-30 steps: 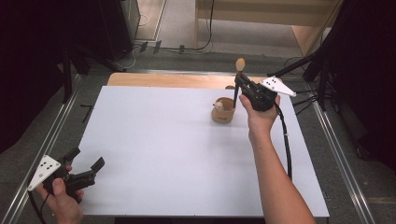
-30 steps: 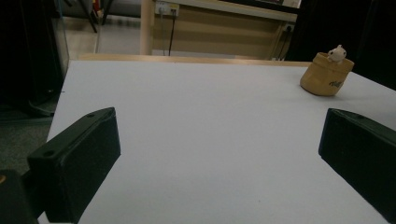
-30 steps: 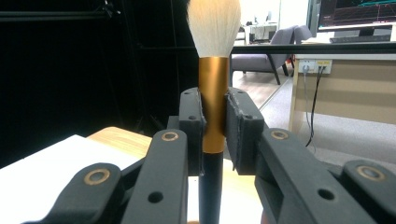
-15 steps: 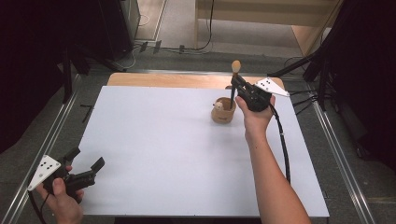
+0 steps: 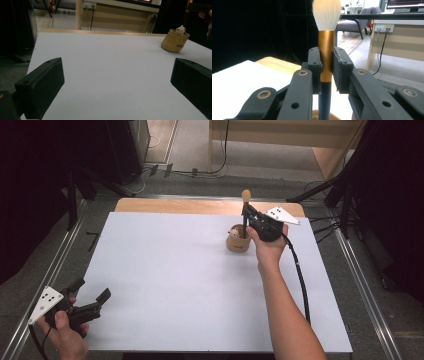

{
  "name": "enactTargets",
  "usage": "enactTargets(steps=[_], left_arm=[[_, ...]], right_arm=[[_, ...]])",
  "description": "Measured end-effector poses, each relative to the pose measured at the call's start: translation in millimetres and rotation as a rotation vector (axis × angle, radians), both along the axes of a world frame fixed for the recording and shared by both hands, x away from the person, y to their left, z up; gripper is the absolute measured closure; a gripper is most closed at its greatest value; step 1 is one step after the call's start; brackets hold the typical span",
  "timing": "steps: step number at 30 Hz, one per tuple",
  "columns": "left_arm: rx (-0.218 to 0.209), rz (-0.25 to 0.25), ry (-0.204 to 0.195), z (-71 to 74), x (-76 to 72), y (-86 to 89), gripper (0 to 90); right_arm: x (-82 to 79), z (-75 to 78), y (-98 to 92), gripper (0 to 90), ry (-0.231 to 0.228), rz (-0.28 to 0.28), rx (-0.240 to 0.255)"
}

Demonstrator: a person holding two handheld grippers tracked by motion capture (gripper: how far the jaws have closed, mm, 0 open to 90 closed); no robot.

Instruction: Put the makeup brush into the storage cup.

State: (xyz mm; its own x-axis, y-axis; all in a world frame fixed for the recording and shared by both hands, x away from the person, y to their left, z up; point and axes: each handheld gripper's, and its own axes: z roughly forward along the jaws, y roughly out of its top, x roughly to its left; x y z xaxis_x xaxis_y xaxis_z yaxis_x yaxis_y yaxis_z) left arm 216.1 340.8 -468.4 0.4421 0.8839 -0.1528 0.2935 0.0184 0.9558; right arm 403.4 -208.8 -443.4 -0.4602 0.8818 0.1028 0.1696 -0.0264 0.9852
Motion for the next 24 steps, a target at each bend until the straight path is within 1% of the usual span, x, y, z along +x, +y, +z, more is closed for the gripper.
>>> enactTargets(steps=[5, 9, 13, 19, 24], left_arm=[[-0.001, 0.000, 0.000, 0.0, 0.0, 0.1, 0.0], [-0.001, 0.000, 0.000, 0.0, 0.0, 0.0, 0.0], [-0.002, -0.001, 0.002, -0.4, 0.2, 0.0, 0.0], [-0.003, -0.001, 0.002, -0.4, 0.4, -0.1, 0.0], [-0.003, 0.000, 0.002, -0.4, 0.4, 0.4, 0.0]], right_arm=[[1.0, -3.9, 2.9, 79.5, 0.013, 0.004, -0.008], [1.8, -7.8, 5.0, 79.5, 0.023, 0.011, -0.028], [2.4, -13.3, 6.9, 79.5, 0.042, 0.017, -0.050], [3.1, -18.8, 8.3, 79.4, 0.062, 0.014, -0.065], [2.8, -24.1, 11.5, 79.4, 0.080, 0.010, -0.105]])
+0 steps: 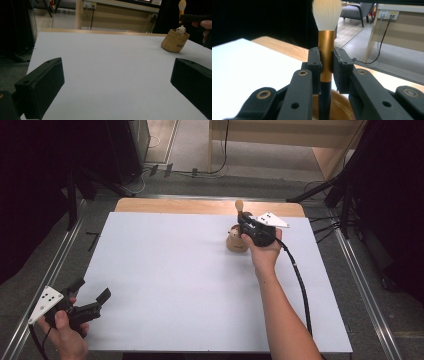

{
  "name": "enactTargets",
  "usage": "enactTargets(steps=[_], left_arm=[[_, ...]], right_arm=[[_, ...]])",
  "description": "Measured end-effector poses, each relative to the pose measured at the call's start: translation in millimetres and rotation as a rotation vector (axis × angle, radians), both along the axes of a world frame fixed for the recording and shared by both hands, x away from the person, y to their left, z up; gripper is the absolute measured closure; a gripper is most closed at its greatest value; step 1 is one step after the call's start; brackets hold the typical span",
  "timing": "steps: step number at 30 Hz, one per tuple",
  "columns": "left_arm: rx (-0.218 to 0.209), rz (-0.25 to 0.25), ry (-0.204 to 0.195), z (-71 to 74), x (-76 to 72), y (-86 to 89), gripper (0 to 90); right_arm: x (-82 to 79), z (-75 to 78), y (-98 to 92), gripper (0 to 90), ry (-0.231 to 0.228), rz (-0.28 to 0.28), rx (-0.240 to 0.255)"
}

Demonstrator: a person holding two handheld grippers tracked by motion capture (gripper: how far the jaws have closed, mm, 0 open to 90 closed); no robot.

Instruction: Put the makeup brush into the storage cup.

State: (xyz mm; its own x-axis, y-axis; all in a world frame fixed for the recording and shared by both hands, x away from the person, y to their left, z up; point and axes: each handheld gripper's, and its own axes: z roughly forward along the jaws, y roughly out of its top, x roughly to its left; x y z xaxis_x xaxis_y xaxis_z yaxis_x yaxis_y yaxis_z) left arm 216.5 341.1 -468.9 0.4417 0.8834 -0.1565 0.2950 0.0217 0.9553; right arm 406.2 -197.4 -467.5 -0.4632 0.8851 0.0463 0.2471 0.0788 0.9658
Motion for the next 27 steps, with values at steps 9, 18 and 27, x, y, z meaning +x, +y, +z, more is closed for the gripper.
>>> enactTargets(steps=[9, 18, 27], left_arm=[[0.000, -0.001, 0.000, 0.1, 0.0, -0.4, 0.0], [0.003, -0.002, 0.000, 0.0, 0.2, -1.5, 0.0], [0.007, -0.006, -0.001, 0.0, 0.1, -3.0, 0.0]], right_arm=[[-3.5, -4.2, -5.4, 77.5, 0.019, -0.021, 0.039], [-13.0, 4.8, -13.5, 47.3, 0.073, -0.058, 0.060], [-33.6, 7.6, -27.2, 27.1, 0.125, -0.070, 0.101]])
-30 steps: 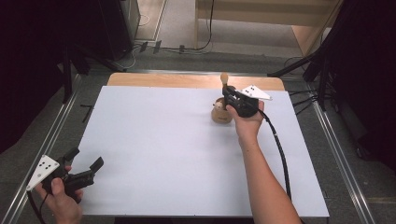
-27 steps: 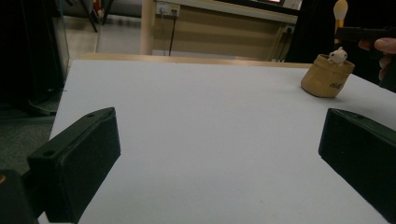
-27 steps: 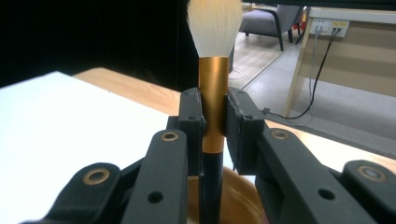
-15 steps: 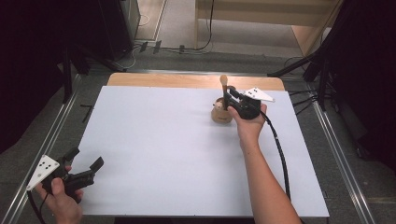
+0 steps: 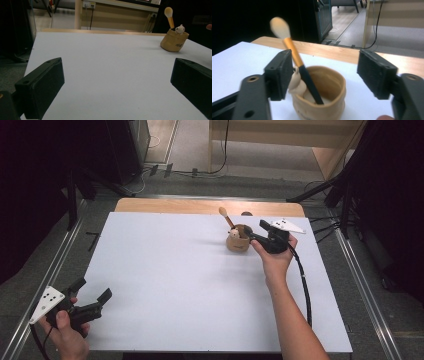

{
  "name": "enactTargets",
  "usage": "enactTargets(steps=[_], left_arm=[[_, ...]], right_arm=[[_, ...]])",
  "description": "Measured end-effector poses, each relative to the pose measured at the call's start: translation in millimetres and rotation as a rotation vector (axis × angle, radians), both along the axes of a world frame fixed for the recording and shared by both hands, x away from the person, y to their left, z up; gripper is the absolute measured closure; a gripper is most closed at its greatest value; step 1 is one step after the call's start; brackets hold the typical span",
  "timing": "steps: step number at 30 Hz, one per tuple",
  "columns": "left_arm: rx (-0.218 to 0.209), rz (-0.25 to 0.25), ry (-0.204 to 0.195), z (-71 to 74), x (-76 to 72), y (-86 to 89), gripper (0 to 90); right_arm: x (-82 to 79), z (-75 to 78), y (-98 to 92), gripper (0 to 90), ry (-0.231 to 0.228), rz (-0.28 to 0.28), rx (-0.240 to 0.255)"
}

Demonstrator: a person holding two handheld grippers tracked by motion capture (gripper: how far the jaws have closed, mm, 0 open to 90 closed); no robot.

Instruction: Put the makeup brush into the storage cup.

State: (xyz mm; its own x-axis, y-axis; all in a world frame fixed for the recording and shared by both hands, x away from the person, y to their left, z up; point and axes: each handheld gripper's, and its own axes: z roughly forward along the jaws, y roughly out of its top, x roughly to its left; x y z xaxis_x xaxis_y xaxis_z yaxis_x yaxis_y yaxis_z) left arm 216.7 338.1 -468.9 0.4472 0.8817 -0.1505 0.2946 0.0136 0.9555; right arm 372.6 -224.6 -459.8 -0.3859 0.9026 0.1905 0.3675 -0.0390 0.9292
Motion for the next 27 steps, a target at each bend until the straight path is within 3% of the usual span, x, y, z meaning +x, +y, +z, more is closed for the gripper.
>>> enactTargets(steps=[4, 9, 15, 27], left_arm=[[0.001, -0.002, 0.001, 0.0, -0.1, -1.0, 0.0], [0.006, -0.003, 0.002, -0.2, 0.1, -1.8, 0.0], [0.006, -0.005, 0.002, -0.3, 0.1, -2.8, 0.0], [0.009, -0.006, 0.002, 0.0, -0.3, -3.9, 0.0]], right_arm=[[-11.3, 0.9, -8.2, 14.2, 0.054, -0.010, -0.005], [-23.3, -0.9, -16.2, 0.0, 0.065, 0.020, -0.008], [-38.9, -3.0, -21.0, 0.0, 0.058, 0.035, -0.050], [-67.4, -9.3, -36.0, 0.0, 0.060, 0.032, -0.037]])
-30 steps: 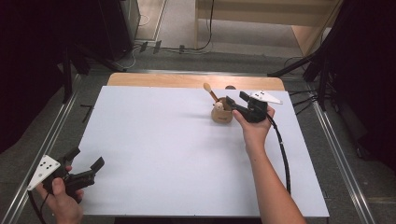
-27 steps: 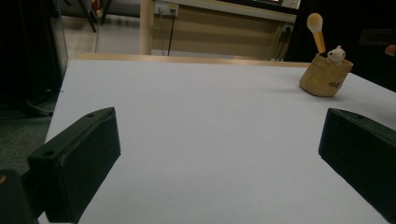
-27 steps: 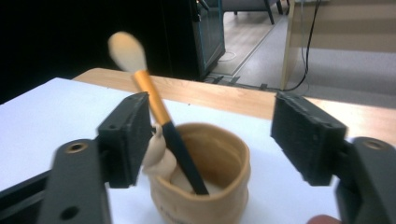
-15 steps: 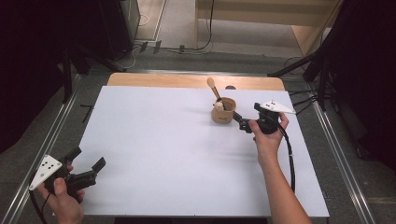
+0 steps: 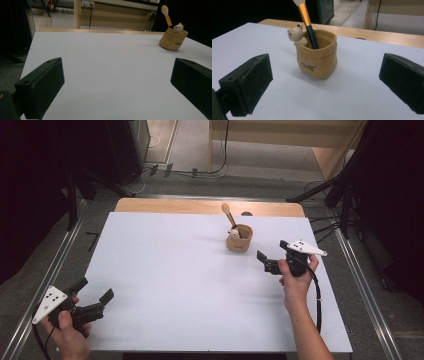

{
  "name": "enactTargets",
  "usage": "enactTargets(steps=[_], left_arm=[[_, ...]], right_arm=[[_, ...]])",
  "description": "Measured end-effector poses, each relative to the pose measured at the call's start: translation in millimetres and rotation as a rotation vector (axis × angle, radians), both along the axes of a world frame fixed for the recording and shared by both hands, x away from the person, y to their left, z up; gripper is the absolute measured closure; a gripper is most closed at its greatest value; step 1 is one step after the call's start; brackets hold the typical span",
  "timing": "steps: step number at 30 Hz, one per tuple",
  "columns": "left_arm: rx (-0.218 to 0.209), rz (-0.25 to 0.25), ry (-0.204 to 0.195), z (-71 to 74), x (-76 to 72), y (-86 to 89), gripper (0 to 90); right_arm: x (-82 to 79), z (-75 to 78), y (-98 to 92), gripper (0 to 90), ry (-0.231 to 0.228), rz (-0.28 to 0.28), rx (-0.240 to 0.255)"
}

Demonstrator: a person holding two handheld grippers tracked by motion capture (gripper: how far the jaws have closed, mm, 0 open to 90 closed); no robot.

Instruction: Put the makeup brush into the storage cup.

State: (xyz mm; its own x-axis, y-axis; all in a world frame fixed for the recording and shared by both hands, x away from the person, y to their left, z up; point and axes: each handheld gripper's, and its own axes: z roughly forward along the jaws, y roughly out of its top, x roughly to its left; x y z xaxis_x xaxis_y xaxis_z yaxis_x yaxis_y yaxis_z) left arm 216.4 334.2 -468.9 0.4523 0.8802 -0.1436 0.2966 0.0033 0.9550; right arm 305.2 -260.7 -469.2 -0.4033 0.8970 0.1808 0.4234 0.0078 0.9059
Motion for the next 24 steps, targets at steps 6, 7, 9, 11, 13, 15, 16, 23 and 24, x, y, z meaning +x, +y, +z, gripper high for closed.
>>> enactTargets(steps=[6, 7, 9, 11, 13, 15, 16, 23, 24], left_arm=[[0.004, -0.004, 0.000, -0.1, 0.1, -1.0, 0.0], [0.005, -0.004, 0.000, -0.1, 0.0, -1.1, 0.0], [0.006, -0.006, 0.001, -0.1, 0.1, -1.3, 0.0], [0.007, -0.006, 0.001, -0.1, 0.0, -1.5, 0.0], [0.008, -0.005, 0.002, -0.2, 0.0, -1.6, 0.0], [0.007, -0.006, 0.002, -0.3, 0.0, -1.7, 0.0], [0.008, -0.006, 0.002, -0.2, -0.1, -1.7, 0.0], [0.008, -0.006, 0.002, -0.3, -0.1, -1.7, 0.0], [0.008, -0.005, 0.002, -0.3, -0.1, -1.9, 0.0]], right_arm=[[-11.5, -5.5, -8.8, 0.0, 0.002, -0.010, -0.012], [-13.3, -6.5, -10.3, 0.0, 0.004, -0.013, -0.008], [-16.7, -8.2, -13.3, 0.0, 0.010, -0.020, -0.008], [-19.8, -10.0, -16.9, 0.0, 0.008, -0.024, -0.010], [-23.1, -12.0, -20.3, 0.0, 0.013, -0.029, -0.003], [-26.1, -13.9, -23.4, 0.0, 0.016, -0.035, -0.005], [-27.9, -14.7, -24.8, 0.0, 0.015, -0.039, -0.003], [-38.2, -19.2, -33.5, 0.0, 0.017, -0.049, -0.002], [-39.7, -19.4, -34.6, 0.0, 0.017, -0.051, -0.003]])
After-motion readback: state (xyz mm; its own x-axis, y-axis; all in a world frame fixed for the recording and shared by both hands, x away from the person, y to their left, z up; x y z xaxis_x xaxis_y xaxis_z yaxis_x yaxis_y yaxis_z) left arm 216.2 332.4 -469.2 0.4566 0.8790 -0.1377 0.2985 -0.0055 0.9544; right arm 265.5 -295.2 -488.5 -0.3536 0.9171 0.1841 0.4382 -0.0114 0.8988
